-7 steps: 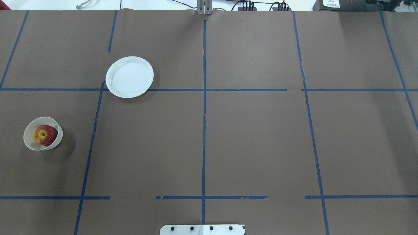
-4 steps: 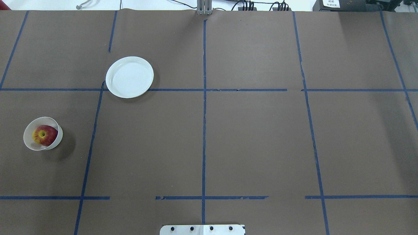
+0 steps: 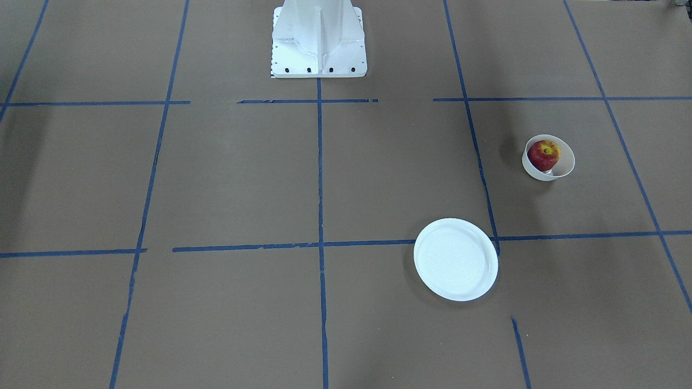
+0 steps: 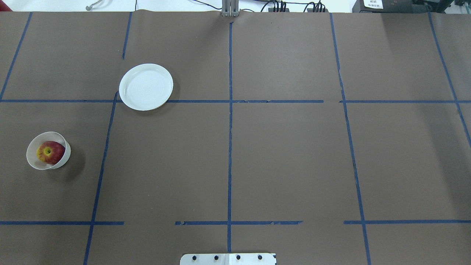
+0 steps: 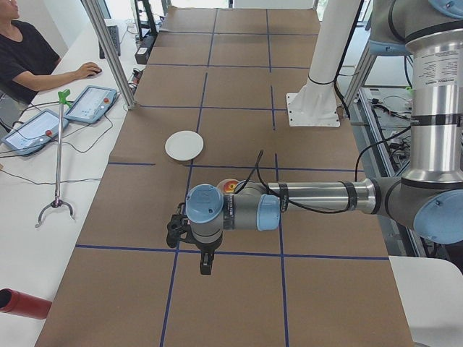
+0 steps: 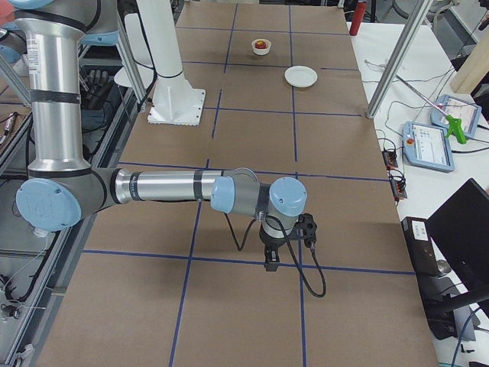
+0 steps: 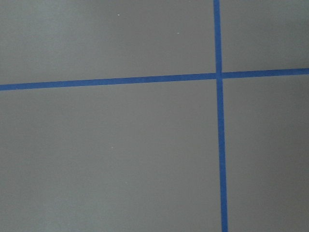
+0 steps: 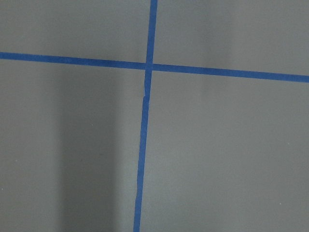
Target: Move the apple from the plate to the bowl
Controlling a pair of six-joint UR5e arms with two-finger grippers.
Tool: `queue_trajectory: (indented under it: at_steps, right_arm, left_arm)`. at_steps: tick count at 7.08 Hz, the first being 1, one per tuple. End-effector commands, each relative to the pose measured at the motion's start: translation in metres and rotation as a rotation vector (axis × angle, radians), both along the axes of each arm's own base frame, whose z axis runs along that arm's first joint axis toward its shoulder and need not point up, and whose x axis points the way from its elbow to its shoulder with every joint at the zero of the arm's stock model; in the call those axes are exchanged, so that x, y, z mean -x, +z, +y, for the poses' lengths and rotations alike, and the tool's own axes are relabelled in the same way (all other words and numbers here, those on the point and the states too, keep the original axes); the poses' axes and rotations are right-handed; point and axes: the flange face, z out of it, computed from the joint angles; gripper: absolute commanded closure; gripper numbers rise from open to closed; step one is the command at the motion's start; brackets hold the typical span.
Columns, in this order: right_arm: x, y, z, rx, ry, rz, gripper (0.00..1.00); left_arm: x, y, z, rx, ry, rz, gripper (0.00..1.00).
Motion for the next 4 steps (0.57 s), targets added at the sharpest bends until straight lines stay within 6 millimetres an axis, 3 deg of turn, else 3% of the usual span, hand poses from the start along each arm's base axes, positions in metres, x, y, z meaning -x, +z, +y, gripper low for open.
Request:
queue_trajectory:
  at_steps: [1, 4]
  right_arm:
    - [0.0000, 0.0001, 0.0002, 0.000, 0.000, 0.000, 0.00]
    - [0.0000, -0.0004, -0.0004, 0.000, 0.000, 0.000, 0.00]
  left_arm:
    - [-0.0019, -0.0036, -0.0017, -0.010, 0.004, 0.010, 0.00]
    - [-0.0038, -0.0028, -0.0021, -0.010, 0.009, 0.007, 0.00]
